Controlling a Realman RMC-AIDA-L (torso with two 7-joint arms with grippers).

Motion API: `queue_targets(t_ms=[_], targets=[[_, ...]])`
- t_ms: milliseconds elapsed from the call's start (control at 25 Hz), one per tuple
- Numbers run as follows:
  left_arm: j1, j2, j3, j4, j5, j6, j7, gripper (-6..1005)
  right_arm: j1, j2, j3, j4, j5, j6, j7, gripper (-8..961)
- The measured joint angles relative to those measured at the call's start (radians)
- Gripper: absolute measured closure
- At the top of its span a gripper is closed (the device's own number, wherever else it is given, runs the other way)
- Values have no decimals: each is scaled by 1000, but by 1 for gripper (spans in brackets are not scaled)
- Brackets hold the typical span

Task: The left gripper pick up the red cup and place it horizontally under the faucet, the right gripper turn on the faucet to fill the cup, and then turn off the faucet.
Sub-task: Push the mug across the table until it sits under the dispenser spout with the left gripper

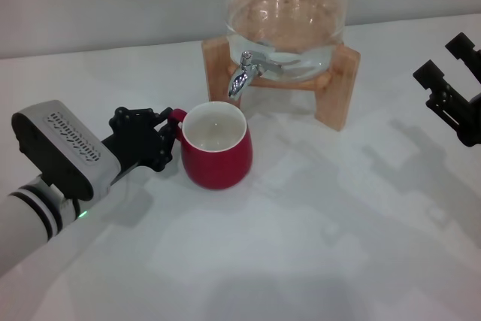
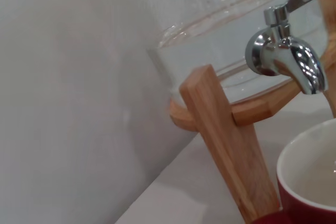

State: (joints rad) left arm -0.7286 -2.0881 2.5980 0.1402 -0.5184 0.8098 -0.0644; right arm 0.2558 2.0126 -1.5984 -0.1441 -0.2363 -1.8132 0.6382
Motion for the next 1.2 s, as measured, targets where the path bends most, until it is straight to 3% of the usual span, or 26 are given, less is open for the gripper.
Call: queue_targets(t_ms=[1200], targets=[[-30, 2, -18, 7, -1, -13, 8, 906, 4, 0, -9, 0, 0, 3, 8, 117]])
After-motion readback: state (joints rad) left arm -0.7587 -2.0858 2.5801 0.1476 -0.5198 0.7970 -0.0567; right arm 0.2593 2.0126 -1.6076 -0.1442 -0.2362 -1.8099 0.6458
